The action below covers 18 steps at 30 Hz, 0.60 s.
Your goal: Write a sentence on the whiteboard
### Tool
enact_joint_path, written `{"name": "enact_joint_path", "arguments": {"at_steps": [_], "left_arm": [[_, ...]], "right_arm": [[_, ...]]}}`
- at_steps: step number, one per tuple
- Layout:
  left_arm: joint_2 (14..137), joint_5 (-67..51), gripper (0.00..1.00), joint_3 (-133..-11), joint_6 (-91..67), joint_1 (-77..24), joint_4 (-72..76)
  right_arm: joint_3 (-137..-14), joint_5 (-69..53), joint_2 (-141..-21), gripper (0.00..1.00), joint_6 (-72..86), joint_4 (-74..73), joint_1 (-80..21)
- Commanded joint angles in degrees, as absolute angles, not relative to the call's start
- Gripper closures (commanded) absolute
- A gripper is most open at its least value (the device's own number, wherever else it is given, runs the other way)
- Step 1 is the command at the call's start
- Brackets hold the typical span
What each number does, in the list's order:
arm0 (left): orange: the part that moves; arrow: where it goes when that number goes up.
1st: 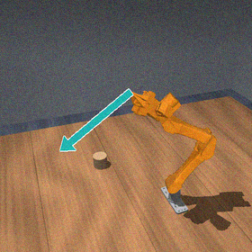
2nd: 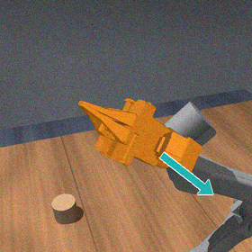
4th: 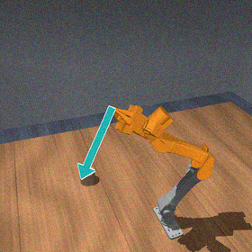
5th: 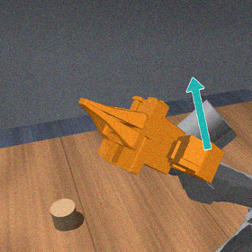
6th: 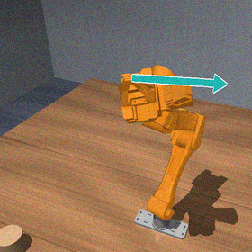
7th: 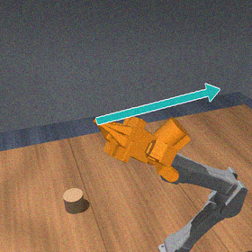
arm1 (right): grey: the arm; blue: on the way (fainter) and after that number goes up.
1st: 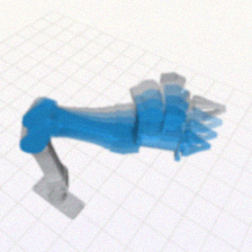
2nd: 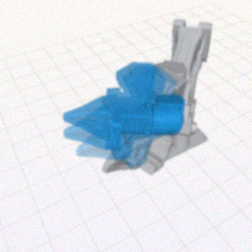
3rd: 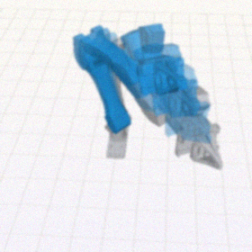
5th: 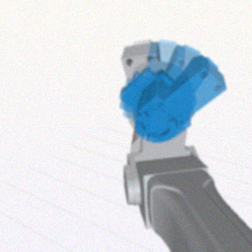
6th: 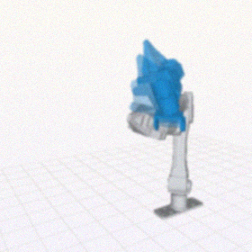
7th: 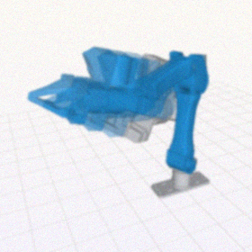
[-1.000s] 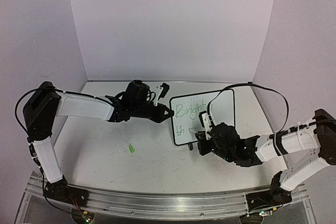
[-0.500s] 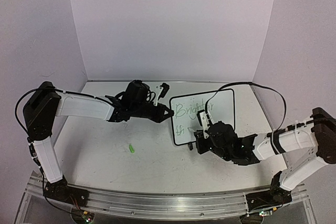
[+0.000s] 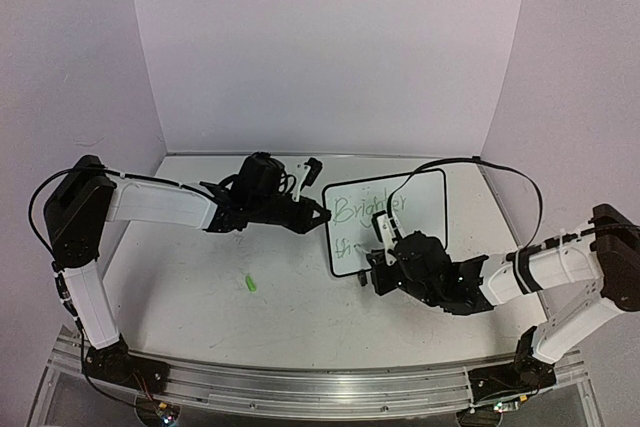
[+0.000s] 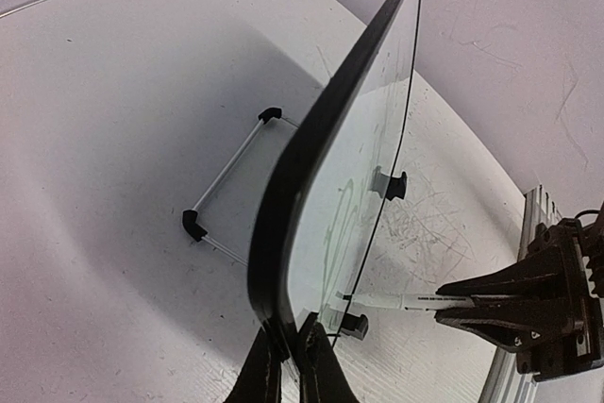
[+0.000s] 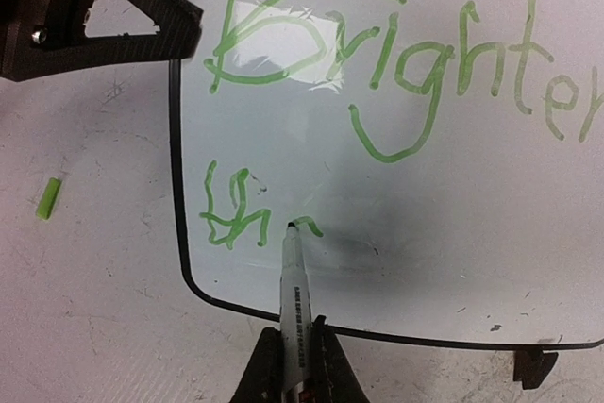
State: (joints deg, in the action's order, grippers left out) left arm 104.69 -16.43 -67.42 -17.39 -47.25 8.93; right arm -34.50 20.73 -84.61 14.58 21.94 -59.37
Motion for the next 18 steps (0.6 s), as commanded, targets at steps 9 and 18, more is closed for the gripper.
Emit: {"name": "enact_joint_path", "arguments": {"at_steps": [9, 18], "left_arm": [[104.47, -10.96, 1.00, -69.73, -14.64, -46.15, 6.72], [104.63, -10.94, 1.00, -69.70, -14.68, -46.14, 6.74]], "right_arm": [[-35.42, 19.57, -86.13, 1.00, 16.59, 18.32, -59.05], [-35.18, 22.39, -84.68, 1.00, 16.61, 17.14, -58.98]]}}
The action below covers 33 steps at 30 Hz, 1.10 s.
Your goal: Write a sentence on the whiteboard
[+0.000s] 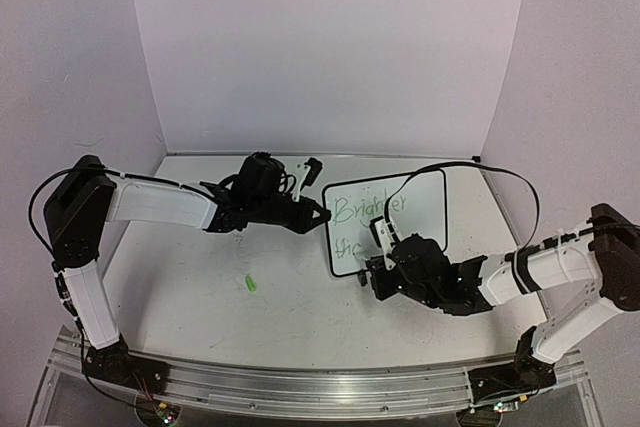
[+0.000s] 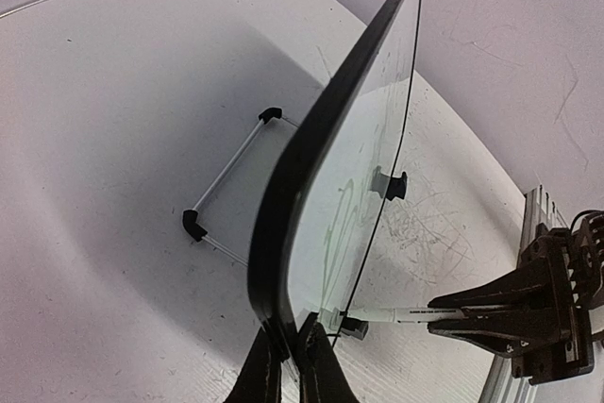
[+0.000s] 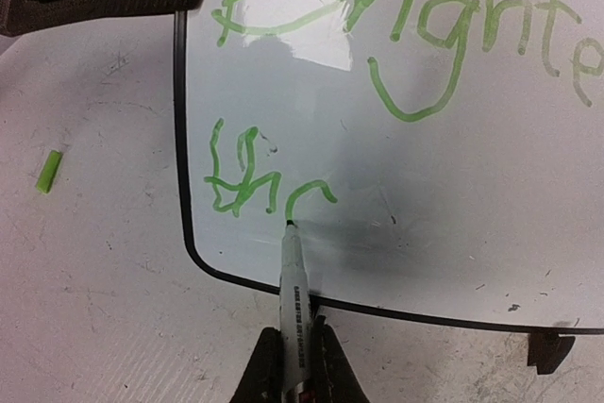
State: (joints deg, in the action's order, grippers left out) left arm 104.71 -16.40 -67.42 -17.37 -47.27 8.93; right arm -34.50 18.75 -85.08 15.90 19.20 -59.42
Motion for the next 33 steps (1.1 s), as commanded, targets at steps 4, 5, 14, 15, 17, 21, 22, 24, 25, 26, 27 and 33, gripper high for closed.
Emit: {"name": "enact_joint_path", "arguments": {"at_steps": [4, 5, 14, 15, 17, 21, 22, 24, 25, 26, 27, 33], "left_arm": [[104.76, -11.07, 1.00, -69.70, -14.71, -46.14, 6.71], [104.76, -11.07, 1.00, -69.70, -14.68, -46.14, 6.76], [104.33, -10.98, 1.00, -69.63, -14.59, -46.14, 6.72], [104.33, -10.99, 1.00, -69.61, -14.59, -46.14, 6.75], [104.33, -10.98, 1.00, -69.62, -14.59, -46.14, 6.77], [104.38, -10.93, 1.00, -69.61, -14.59, -46.14, 6.72], [104.39, -10.98, 1.00, -69.65, -14.59, -46.14, 6.72], [104.41, -10.99, 1.00, -69.67, -14.59, -46.14, 6.72], [104.41, -10.99, 1.00, -69.67, -14.59, -46.14, 6.73], [104.39, -10.99, 1.00, -69.66, -14.59, -46.14, 6.74], [104.39, -10.99, 1.00, -69.68, -14.59, -46.14, 6.73], [104.35, -10.99, 1.00, -69.70, -14.50, -46.15, 6.69]], "right_arm": [[-36.09, 23.64, -84.74, 1.00, 16.36, 17.86, -58.77], [-36.46, 23.78, -84.82, 1.00, 16.20, 18.15, -58.70], [-37.37, 25.76, -83.85, 1.00, 15.35, 18.63, -57.76], [-37.47, 25.97, -83.80, 1.00, 15.30, 18.63, -57.72], [-37.62, 26.05, -83.69, 1.00, 15.00, 18.90, -57.64], [-37.92, 26.20, -83.46, 1.00, 14.21, 19.73, -57.55], [-38.01, 26.27, -83.39, 1.00, 14.04, 19.90, -57.56], [-38.20, 26.34, -83.22, 1.00, 13.77, 20.18, -57.56], [-38.26, 26.30, -83.14, 1.00, 13.62, 20.28, -57.54], [-38.33, 26.23, -83.07, 1.00, 13.51, 20.39, -57.50], [-38.38, 26.21, -83.12, 1.00, 13.46, 20.45, -57.47], [-38.04, 24.95, -83.95, 1.00, 14.05, 20.57, -57.45]]}}
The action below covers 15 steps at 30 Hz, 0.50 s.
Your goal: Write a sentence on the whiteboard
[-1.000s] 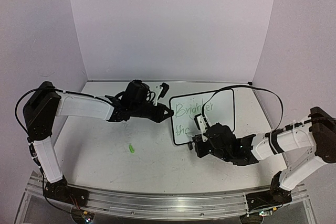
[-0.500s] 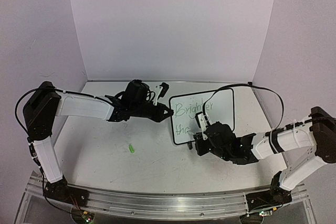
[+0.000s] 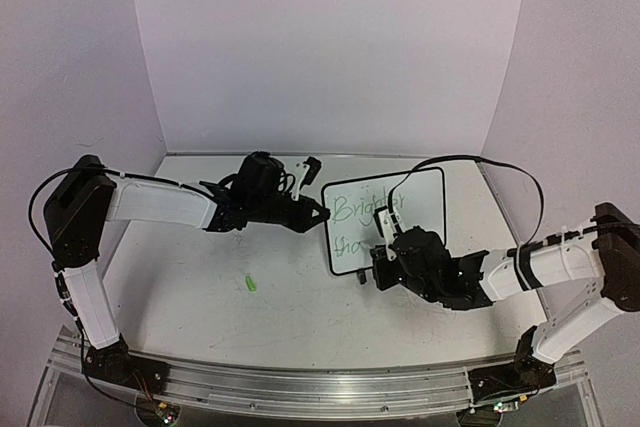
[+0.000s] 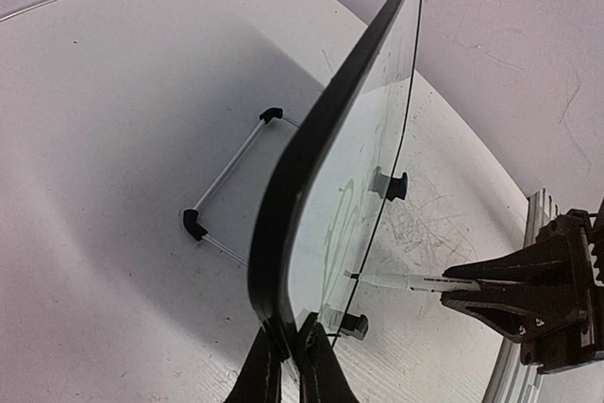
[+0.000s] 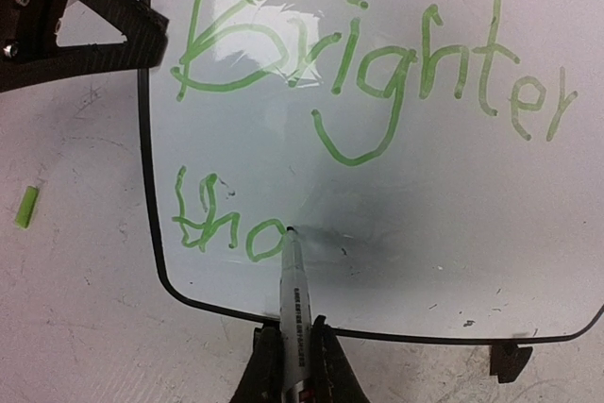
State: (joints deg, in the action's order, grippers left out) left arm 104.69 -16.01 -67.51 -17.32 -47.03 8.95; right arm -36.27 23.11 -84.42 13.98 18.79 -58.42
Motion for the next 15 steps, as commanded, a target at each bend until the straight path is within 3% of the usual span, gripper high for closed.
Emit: {"name": "enact_joint_path", "arguments": {"at_steps": [1, 15], "left_arm": [[104.33, -10.99, 1.00, -69.70, -14.50, -46.14, 6.69], [104.41, -10.90, 1.00, -69.70, -14.41, -46.14, 6.75]], "right_arm": [[-37.73, 24.64, -84.01, 1.00, 14.40, 20.50, -57.41], [-34.56, 21.02, -84.87, 1.00, 17.91, 18.91, -57.56]]}}
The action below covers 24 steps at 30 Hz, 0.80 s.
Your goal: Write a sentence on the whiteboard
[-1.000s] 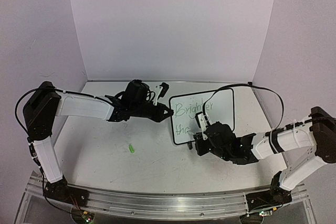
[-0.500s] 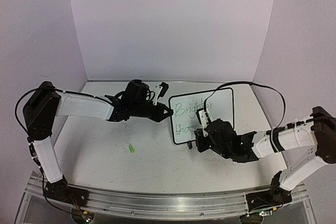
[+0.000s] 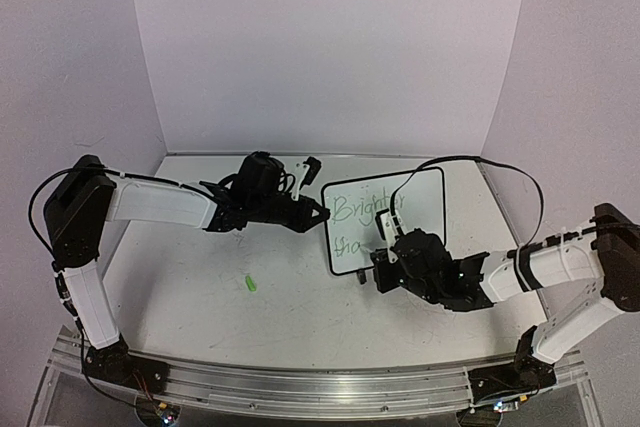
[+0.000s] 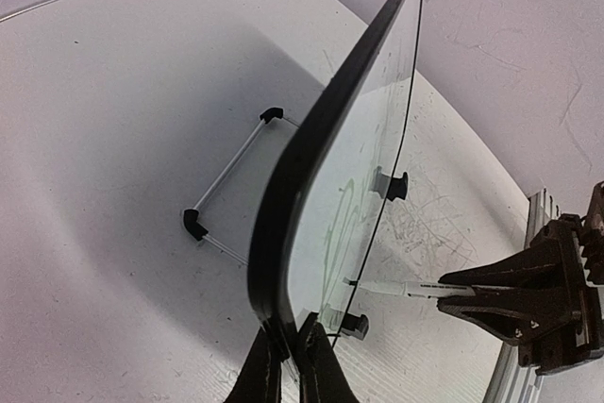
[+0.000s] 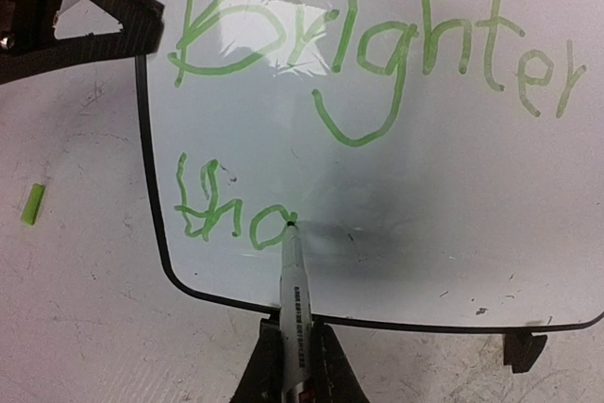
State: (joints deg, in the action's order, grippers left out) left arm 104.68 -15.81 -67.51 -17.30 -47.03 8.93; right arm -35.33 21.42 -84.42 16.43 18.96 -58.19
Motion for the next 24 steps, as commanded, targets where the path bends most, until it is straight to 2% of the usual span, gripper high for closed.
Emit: {"name": "enact_joint_path", "arguments": {"at_steps": [1, 17, 24], "left_arm": [[104.41, -10.90, 1.00, -69.70, -14.41, -46.14, 6.72], [104.50, -10.89, 1.00, -69.70, -14.33, -46.14, 6.72], [104.41, -10.96, 1.00, -69.68, -14.32, -46.15, 6.75]], "right_arm": [[-34.46, 20.66, -84.93, 1.00, 17.96, 18.87, -57.58], [-34.25, 22.28, -78.93, 1.00, 15.66, 20.65, -57.55], [-34.90, 22.55, -80.37, 1.00, 14.73, 21.37, -57.45]]}}
